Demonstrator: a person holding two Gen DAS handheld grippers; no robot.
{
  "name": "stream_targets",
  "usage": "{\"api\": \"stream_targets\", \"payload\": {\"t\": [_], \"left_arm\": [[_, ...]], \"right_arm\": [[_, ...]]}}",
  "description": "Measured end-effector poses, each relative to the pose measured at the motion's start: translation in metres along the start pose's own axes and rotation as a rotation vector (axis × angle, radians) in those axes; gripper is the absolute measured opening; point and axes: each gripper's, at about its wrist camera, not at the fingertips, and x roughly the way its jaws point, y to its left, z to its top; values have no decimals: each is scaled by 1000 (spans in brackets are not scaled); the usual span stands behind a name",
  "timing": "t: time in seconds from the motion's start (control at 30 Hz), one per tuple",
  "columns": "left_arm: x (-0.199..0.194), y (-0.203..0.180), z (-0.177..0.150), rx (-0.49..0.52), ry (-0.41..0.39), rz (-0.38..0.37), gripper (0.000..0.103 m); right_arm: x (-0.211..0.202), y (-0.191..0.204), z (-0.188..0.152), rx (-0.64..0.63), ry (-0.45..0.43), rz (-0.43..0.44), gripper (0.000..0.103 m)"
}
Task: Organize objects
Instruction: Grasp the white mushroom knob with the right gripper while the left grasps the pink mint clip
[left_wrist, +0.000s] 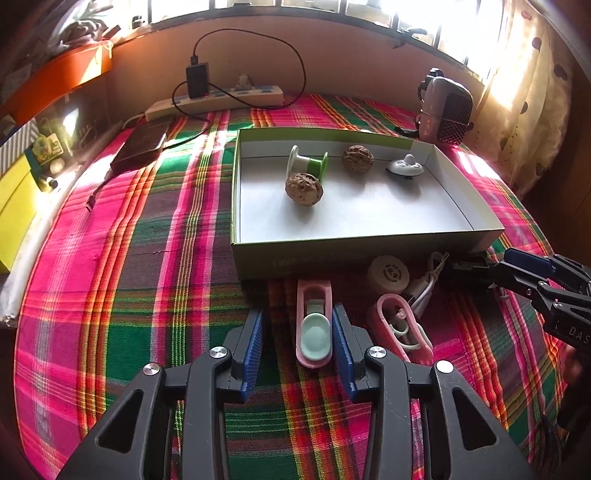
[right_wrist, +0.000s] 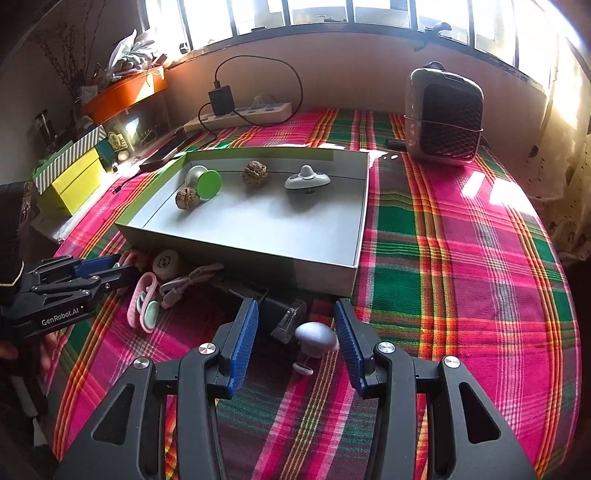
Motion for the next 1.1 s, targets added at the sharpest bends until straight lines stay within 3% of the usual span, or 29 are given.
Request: {"api": "stream_targets", "payload": {"t": [0.4,0.67,1.1], "left_arm": [[-1,0,0,11,-4,11,34],[-1,0,-1,14,-5,13,34],[0,-1,-1,18,-16,29,34]], "right_arm": [[-4,-11,-11,25,17,-63,45],[8,0,-14,-23,50,-113,45],[10,-5,-14,-4,37,-137,45]]}}
